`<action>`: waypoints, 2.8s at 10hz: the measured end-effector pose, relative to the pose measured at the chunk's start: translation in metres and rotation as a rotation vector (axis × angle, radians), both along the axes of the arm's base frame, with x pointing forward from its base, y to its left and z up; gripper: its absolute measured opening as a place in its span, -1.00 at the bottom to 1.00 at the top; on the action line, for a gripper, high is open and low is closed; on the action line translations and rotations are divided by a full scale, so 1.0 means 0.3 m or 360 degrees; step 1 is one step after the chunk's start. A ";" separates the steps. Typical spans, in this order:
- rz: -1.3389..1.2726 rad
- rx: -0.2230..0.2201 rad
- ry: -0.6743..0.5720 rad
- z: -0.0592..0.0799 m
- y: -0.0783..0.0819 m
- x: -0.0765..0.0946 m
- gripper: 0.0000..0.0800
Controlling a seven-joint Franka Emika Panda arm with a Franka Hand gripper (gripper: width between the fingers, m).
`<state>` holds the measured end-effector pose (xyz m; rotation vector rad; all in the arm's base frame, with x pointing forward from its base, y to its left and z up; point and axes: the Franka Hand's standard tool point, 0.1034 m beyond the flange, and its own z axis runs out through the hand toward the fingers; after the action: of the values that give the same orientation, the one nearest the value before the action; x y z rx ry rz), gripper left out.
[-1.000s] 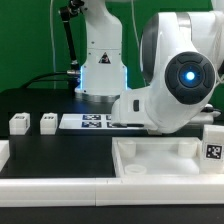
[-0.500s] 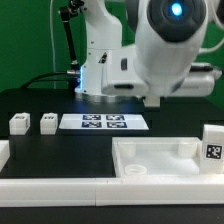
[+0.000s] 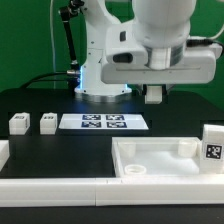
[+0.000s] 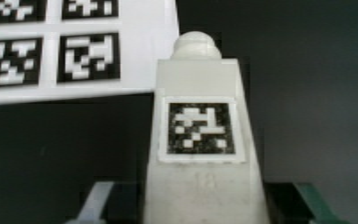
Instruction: Assemble square table
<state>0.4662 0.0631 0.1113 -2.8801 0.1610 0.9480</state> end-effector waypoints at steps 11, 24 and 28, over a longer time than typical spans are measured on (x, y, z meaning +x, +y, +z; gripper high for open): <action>0.0140 -0.0137 -0.1269 0.254 -0.192 0.464 -0.27; 0.0199 -0.0328 -0.1836 0.050 -0.229 0.493 -0.27; 0.0217 -0.0318 -0.1814 -0.007 -0.207 0.506 -0.27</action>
Offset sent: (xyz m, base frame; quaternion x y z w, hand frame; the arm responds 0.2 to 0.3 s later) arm 0.0000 0.0000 0.0000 0.0000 0.1938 0.0000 0.9810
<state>0.6181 0.0010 0.1093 -3.1123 -0.0507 -0.8075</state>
